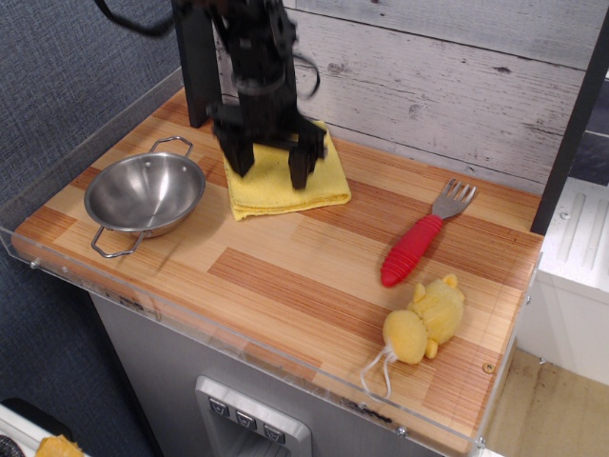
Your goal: Place the yellow cloth on the far edge of the table
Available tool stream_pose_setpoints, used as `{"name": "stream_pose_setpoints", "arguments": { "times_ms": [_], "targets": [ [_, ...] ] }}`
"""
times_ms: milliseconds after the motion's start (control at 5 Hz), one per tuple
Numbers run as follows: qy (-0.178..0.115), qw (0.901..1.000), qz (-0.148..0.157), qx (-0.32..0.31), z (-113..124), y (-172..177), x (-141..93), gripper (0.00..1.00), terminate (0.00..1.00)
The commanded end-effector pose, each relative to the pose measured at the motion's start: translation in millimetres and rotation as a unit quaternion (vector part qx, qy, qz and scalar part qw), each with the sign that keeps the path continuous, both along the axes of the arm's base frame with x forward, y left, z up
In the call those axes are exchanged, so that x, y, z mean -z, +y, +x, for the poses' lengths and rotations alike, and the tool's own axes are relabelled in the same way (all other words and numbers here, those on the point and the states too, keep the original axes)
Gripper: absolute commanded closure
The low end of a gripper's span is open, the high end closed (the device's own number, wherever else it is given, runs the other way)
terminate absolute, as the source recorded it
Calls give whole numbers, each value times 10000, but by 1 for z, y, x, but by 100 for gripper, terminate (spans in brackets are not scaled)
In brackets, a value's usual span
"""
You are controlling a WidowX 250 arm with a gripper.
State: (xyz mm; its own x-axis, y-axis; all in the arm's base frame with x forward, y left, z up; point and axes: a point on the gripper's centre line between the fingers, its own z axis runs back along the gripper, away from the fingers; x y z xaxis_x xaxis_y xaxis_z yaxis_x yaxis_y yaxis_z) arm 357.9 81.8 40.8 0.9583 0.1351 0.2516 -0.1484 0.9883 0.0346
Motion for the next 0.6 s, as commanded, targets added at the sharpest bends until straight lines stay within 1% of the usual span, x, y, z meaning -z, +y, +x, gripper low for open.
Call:
{"name": "stream_pose_setpoints", "arguments": {
  "times_ms": [0, 200, 400],
  "targets": [
    [-583, 9980, 231, 105, 2, -1, -48, 0, 0],
    [-892, 9953, 293, 246, 0, -2, -62, 0, 0],
    [-892, 9953, 293, 246, 0, -2, -62, 0, 0]
  ]
}}
